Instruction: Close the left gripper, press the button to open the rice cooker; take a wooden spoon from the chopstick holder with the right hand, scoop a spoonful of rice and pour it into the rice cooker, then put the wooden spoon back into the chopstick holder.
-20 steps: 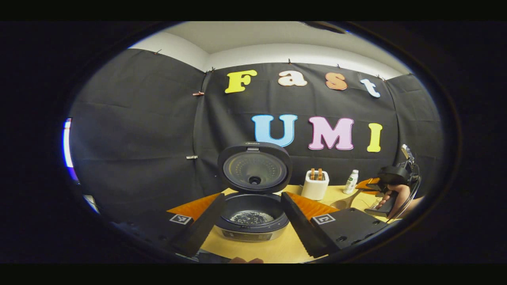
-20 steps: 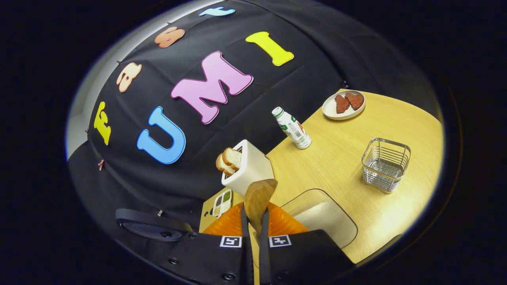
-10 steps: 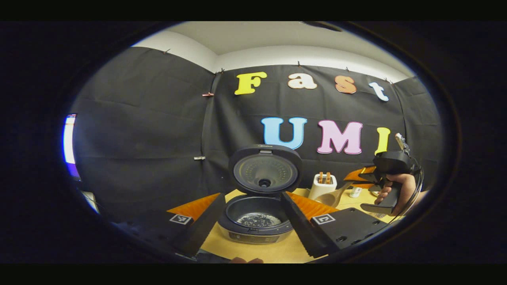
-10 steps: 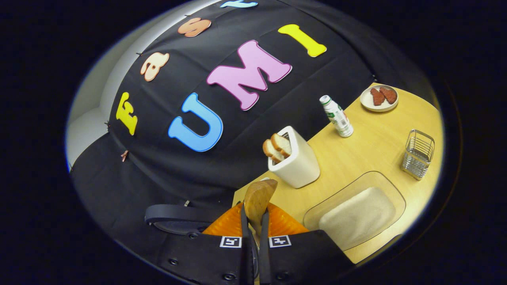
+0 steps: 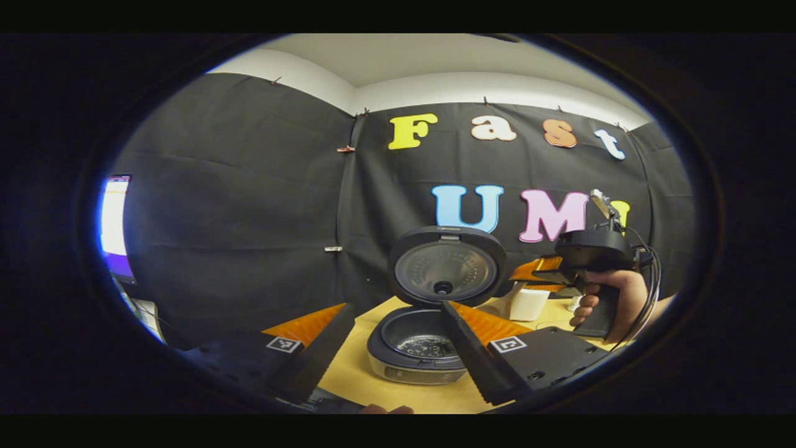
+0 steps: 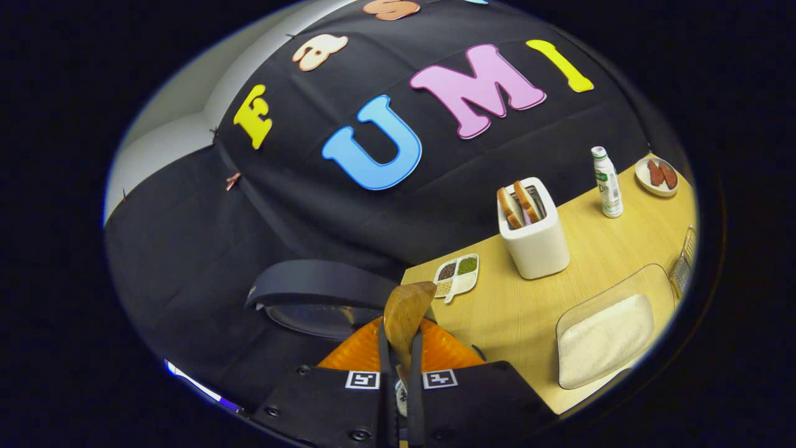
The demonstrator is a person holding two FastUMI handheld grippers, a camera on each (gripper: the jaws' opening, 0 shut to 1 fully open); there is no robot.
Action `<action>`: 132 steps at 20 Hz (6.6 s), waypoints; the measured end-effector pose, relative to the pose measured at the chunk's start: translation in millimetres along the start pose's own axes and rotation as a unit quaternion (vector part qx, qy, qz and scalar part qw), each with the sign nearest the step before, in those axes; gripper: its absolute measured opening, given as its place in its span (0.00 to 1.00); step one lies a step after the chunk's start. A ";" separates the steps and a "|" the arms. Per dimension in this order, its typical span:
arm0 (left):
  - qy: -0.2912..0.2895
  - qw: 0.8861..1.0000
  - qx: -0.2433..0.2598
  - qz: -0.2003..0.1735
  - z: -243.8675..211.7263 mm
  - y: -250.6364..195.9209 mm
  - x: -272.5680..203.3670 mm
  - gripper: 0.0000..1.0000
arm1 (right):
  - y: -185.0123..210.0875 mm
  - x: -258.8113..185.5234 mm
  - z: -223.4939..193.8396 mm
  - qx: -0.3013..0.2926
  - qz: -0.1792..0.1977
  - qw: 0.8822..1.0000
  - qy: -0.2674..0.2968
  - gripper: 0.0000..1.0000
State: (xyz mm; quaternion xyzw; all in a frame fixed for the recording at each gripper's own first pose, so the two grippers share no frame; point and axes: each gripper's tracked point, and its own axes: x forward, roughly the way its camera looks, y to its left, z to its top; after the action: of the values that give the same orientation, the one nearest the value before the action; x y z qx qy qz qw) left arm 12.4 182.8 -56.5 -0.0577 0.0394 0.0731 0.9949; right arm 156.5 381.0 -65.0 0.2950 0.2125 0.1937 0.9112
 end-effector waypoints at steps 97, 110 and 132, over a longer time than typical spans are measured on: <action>0.010 0.998 0.055 -0.023 14.6 -143.3 4.5 0.94 | -439.6 -220.2 113.6 -0.129 -0.317 0.939 -0.034 0.29; -0.017 0.998 0.046 -0.031 36.4 -130.1 33.9 0.95 | -382.6 -267.5 160.0 -0.132 -0.319 0.929 -0.137 0.35; -0.089 0.989 0.079 -0.087 136.3 -113.2 186.0 0.98 | -277.0 -229.1 112.8 -0.240 -0.229 0.937 -0.108 0.51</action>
State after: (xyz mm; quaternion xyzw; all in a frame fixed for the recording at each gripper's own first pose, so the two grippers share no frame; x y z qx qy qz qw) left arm 222.3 114.2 74.7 0.0242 -0.0490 -0.0121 0.9984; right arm 85.0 12.1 -91.2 0.0297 0.1215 -0.0084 0.9921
